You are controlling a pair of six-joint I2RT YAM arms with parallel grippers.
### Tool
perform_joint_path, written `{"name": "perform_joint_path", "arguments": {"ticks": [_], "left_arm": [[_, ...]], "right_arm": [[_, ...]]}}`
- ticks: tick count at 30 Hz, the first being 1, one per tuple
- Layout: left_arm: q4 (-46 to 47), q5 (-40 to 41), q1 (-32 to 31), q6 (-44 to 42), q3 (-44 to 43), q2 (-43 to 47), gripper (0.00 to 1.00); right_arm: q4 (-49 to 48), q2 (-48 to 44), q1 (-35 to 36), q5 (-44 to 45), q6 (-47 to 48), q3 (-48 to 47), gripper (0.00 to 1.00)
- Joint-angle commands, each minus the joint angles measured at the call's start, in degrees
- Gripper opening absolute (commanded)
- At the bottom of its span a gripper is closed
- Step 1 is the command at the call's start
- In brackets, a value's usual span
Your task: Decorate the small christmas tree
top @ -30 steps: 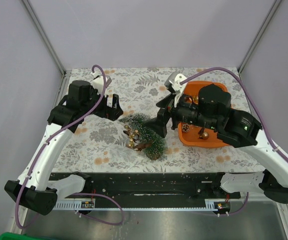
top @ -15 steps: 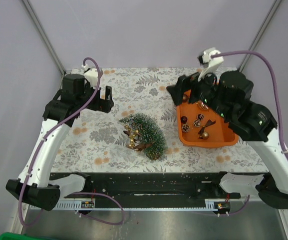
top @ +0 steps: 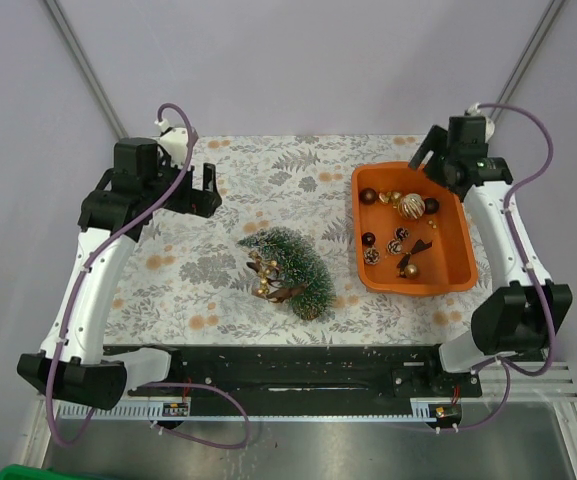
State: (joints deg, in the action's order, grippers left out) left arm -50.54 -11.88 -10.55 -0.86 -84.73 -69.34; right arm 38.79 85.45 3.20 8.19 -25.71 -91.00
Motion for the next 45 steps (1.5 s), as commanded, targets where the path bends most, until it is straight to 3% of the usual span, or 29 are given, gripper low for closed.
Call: {"name": "perform_joint_path", "arguments": {"ticks": [1,8,23,34,45], "left_arm": [[0.6,-4.8,0.1,-2.6,0.1,-1.0,0.99],[0.3,-9.3,0.2,-3.3,0.1,-4.0,0.99],[0.3,-13.5,0.2,-3.0,0.4,-4.5,0.99],[0.2,-12.7,0.1,-3.5,1.3,-2.6,0.99],[0.2,-12.8,0.2,-3.5,1.1,-1.9,0.99]], "right_arm": [[-0.5,2.3,0.4,1.7,-6.4,9.1,0.87],[-4.7,5.6,0.4,1.0,-9.5,18.8,0.88],[-6.4,17.7,0.6,3.0,-11.4,18.8,0.82],[-9.3,19.7,1.1,3.9,-12.3,19.4,0.71],[-10.1,20.5,3.4,5.3,-12.8,21.6,0.67]]}}
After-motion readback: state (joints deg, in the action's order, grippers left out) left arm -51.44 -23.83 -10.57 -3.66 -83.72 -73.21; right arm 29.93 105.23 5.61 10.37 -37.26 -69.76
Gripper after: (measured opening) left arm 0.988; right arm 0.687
